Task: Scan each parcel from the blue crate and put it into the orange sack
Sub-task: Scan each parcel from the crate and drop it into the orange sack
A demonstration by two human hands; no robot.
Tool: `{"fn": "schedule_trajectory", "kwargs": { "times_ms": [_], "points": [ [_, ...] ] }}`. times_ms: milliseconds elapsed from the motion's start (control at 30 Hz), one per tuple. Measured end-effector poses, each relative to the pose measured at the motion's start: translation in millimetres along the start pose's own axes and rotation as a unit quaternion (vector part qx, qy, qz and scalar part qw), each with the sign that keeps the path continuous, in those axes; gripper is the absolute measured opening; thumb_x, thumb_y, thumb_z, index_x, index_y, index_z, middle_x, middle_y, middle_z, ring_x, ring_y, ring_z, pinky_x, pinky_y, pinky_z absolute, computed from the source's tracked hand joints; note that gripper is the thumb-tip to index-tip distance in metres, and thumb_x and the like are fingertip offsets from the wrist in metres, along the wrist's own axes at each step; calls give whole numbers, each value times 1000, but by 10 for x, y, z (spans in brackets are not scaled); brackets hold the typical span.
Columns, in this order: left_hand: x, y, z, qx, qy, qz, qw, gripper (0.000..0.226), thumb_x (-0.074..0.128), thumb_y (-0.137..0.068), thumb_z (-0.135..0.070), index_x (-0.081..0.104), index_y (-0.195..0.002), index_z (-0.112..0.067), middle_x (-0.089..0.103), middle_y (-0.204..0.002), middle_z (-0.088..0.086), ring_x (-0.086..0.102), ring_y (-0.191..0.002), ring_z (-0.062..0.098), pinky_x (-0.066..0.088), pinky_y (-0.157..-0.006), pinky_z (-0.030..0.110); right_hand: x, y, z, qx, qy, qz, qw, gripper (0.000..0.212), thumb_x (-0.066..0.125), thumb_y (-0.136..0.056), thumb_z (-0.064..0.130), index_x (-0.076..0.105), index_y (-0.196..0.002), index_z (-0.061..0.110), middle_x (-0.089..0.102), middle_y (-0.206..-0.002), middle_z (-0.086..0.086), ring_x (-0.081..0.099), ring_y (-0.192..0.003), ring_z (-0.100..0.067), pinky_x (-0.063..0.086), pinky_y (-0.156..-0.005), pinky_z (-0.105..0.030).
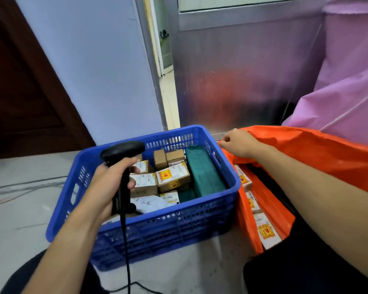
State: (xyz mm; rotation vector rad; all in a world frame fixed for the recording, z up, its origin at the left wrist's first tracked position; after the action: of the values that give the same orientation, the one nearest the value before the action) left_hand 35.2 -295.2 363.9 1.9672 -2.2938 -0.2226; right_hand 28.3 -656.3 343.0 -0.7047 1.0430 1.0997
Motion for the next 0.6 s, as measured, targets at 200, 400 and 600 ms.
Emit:
{"fn": "schedule_trajectory", "kwargs": {
  "times_ms": [200, 400, 600],
  "points": [
    [-221, 17, 32, 23, -20, -29, 999, 17, 74, -96, -21, 72, -109, -10, 75, -80, 5, 62, -55, 17, 55, -61, 33, 154, -201, 535, -29, -16, -16, 999, 27, 53, -92, 26, 72, -83, 10, 75, -83, -11, 68, -85, -34, 56, -80, -40],
    [-448, -30, 100, 11, -22, -38, 999, 23, 77, -94, -23, 74, -114, -13, 78, -85, 6, 70, -71, 18, 55, -68, 33, 760, -418, 980, -52, 1, 153, 987, 32, 54, -101, 31, 72, -94, 5, 78, -83, -8, 72, -67, -19, 57, -67, -30],
    [-672, -165, 57, 5, -34, -91, 995, 3, 72, -97, -14, 73, -97, -12, 75, -76, 6, 66, -64, 19, 51, -77, 38, 1146, -551, 1422, -110, 92, 175, 974, 30, 51, -102, 31, 65, -81, 14, 69, -76, -3, 69, -72, -19, 48, -61, -28]
  ]
}}
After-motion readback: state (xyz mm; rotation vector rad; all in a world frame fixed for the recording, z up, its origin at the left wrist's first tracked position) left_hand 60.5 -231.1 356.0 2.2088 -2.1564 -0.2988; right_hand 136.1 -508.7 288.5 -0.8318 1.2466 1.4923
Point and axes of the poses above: each hand's wrist, its own y-axis away from the middle knuckle, its own x-axis out of the palm, z = x × y, the point moved 3 cm from there along -y, towards the middle knuckle
